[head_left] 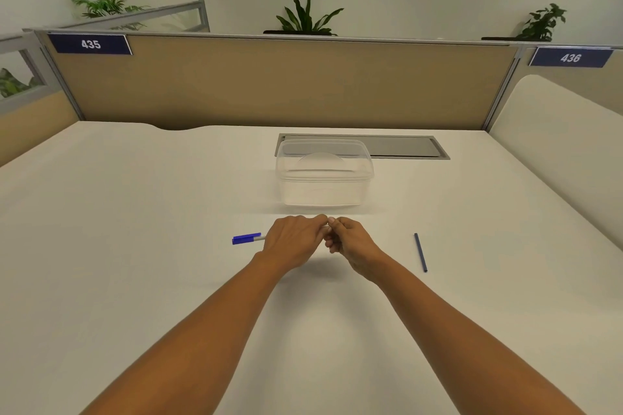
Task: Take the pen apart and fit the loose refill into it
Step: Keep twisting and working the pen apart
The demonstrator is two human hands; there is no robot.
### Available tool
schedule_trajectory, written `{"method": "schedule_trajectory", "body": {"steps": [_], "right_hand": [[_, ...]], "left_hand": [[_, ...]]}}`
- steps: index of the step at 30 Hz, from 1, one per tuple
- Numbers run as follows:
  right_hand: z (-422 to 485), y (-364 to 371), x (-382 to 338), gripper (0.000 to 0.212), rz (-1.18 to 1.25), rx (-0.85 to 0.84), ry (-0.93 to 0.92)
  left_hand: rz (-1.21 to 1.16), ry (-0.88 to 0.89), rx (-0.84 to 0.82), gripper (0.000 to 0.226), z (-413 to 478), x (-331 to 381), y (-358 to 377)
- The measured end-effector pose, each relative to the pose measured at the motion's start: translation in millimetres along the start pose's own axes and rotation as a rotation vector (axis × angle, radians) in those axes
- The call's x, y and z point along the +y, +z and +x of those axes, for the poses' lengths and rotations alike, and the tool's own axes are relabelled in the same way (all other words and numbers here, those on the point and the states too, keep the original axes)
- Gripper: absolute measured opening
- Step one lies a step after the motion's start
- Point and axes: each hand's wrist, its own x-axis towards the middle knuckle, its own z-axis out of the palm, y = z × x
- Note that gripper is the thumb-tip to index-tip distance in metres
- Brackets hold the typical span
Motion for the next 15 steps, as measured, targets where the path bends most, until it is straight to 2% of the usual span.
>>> {"method": "schedule_trajectory", "body": {"steps": [10, 15], "right_hand": [[3.7, 0.6, 2.0, 0.032, 0.007, 0.053, 0.038], [0.5, -2.8, 0.4, 0.03, -0.029, -0.019, 0.067]], "left_hand": [[0.026, -0.037, -0.006, 0.03, 0.8, 2.5, -0.6], [0.013, -0.004, -0.045, 0.034, -0.2, -2.7, 0.5]]}}
